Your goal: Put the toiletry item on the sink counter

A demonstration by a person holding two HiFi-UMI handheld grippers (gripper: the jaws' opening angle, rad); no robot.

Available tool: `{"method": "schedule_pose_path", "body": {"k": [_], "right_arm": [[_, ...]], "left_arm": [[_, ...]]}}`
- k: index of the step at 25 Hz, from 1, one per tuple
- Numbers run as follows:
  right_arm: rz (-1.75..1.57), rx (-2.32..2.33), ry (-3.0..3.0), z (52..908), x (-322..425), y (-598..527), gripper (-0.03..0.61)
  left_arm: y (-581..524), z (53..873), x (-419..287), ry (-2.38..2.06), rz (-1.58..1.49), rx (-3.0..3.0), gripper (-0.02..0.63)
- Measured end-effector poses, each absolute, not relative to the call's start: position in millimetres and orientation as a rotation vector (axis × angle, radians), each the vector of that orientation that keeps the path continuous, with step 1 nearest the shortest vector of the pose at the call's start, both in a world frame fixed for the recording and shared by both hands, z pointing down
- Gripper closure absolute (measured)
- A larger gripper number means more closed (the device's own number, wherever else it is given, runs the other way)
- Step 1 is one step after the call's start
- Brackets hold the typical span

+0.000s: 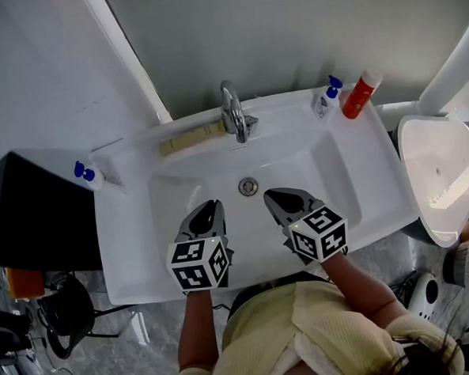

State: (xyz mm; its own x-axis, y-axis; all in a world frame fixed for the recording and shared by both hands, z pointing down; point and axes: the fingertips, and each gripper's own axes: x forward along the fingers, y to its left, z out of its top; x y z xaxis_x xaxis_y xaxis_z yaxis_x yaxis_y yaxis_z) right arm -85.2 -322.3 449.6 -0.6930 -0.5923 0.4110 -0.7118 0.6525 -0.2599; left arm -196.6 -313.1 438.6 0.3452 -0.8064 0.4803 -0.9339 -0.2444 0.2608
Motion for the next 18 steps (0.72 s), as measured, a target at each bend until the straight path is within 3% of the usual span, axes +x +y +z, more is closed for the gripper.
{"method": "schedule_pose_path", "body": {"k": [18], "right_arm": [[0.56, 1.06, -2.56, 452.4, -78.7, -311.6, 0.552]], "left_arm": [[-292.4, 451.4, -191.1, -1.55, 0.371, 2.045, 0.561]]}}
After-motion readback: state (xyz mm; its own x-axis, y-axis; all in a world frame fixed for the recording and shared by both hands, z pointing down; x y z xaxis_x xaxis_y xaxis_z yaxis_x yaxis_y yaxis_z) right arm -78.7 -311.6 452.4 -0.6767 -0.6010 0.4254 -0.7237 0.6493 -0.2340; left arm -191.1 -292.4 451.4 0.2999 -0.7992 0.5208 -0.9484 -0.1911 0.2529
